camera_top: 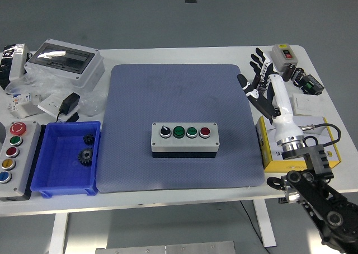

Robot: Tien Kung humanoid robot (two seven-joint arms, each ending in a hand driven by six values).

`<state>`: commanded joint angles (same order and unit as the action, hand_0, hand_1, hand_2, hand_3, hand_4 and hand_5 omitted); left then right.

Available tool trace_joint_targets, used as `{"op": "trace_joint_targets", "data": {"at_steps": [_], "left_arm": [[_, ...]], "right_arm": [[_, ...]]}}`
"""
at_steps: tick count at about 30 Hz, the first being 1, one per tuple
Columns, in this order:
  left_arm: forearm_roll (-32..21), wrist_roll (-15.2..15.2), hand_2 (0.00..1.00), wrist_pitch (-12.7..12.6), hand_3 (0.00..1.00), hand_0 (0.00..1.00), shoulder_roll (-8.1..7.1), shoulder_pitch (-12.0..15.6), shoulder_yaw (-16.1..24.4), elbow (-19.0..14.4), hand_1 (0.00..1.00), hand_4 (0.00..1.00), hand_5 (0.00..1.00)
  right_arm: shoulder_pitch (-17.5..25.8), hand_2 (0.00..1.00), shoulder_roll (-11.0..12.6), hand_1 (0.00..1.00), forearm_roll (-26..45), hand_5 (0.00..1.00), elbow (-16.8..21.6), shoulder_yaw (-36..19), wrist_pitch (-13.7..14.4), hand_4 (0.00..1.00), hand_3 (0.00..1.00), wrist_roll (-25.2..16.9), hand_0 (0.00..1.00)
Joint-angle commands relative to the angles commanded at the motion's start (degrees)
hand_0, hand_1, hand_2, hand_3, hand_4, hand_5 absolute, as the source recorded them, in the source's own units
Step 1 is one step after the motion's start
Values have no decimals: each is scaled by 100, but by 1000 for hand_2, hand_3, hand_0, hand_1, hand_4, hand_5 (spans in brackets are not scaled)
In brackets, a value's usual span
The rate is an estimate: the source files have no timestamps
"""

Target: Pick up the button,place it on the desk,press the button,press the button

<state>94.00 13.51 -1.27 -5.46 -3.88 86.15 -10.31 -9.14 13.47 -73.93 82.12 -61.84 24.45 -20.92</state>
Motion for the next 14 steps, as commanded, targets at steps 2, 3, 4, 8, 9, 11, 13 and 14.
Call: {"op": "trace_joint_targets", "data": {"at_steps": [2, 3, 4, 8, 9, 11, 13, 14], "left_arm": [[12, 5, 520, 3, 589, 625, 10, 4, 8, 0, 523, 614, 180], [15, 5, 522, 3, 590, 625, 10, 3, 11, 0, 526, 615, 180], [17, 4, 522, 3, 590, 625, 7, 3, 13, 0, 526, 615, 180], [0, -4, 522, -4, 590, 625, -10, -5, 19, 0, 526, 615, 180], [-1, -3, 523, -4, 589, 625, -11, -7, 21, 0, 536, 615, 183], [0, -1, 523, -5, 589, 625, -10, -9, 25, 0, 536, 615, 183], [-5, 2, 523, -7, 589, 625, -7, -6, 26, 0, 536, 615, 183], [-5, 5, 523, -8, 589, 625, -5, -4, 29, 0, 536, 615, 183]], "right_arm": [[13, 954, -1, 909, 1, 722, 0, -14, 2, 941, 998, 3, 948], [18, 927, -1, 898, 0, 749, 0, -21, 4, 954, 962, 4, 933], [24, 927, -1, 898, -2, 749, 1, -27, 5, 954, 962, 4, 933], [35, 927, -7, 898, -19, 749, 14, -54, 12, 954, 962, -4, 933], [33, 914, -6, 885, -25, 747, 20, -58, 15, 955, 921, -7, 922], [33, 914, -7, 885, -28, 747, 34, -66, 19, 955, 921, -12, 922], [39, 914, -10, 885, -28, 747, 49, -77, 20, 955, 921, -15, 922], [42, 914, -10, 885, -22, 747, 55, -81, 18, 955, 921, -15, 922]]}}
